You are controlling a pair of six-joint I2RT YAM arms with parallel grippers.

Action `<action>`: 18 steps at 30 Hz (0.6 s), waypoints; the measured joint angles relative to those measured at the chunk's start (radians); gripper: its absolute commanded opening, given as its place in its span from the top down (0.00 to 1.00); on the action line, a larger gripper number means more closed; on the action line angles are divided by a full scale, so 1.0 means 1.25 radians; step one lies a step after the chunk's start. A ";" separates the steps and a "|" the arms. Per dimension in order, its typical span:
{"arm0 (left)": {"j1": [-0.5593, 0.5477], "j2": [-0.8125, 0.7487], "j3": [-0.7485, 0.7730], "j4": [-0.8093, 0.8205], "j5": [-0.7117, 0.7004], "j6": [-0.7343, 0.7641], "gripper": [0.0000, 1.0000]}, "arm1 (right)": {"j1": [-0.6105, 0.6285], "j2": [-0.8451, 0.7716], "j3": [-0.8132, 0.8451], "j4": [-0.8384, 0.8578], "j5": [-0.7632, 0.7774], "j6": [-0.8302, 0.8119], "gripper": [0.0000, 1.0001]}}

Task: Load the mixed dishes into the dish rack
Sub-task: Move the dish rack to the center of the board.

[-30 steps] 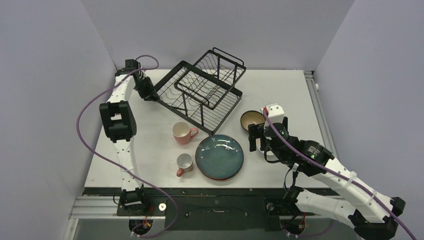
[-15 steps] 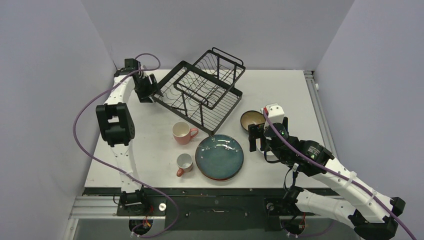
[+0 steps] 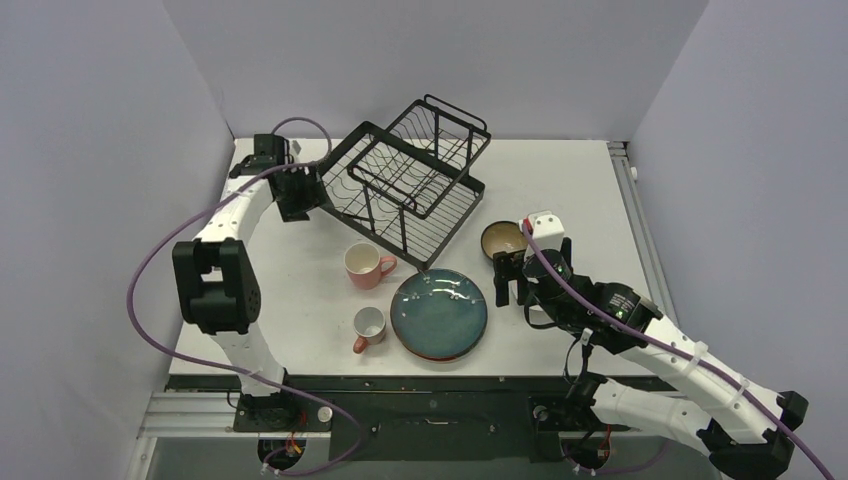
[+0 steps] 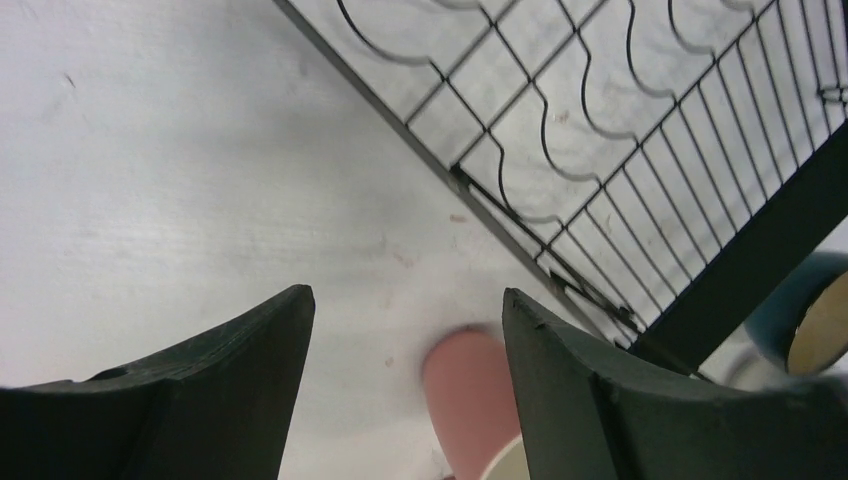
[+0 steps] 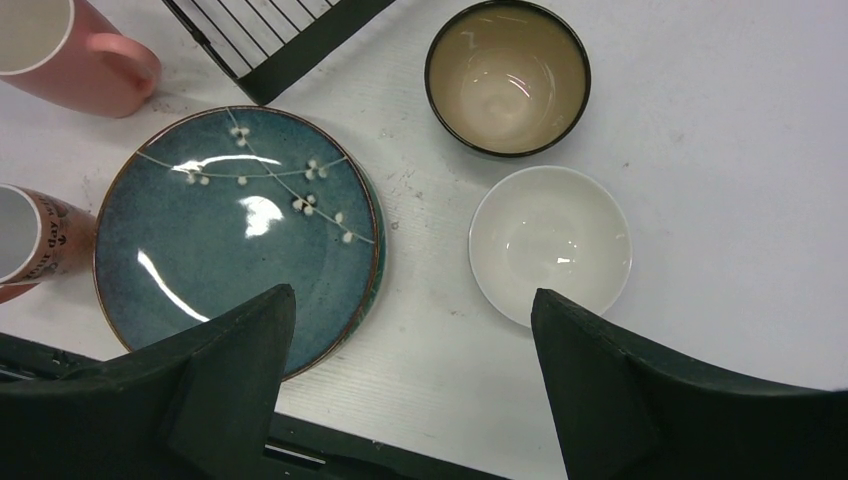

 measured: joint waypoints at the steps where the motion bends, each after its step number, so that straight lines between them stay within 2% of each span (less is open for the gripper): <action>1: -0.010 -0.022 -0.029 0.004 -0.006 -0.002 0.34 | 0.000 0.000 -0.003 0.001 0.000 0.002 0.17; 7: -0.077 -0.174 -0.167 0.006 -0.026 -0.013 0.34 | 0.000 -0.011 -0.024 0.005 0.006 0.017 0.17; 14: -0.090 -0.378 -0.294 0.007 -0.027 -0.010 0.33 | -0.005 -0.018 -0.043 -0.004 0.038 0.042 0.17; 18: -0.106 -0.466 -0.345 0.003 0.000 0.006 0.33 | -0.040 -0.018 -0.062 -0.013 0.039 0.054 0.17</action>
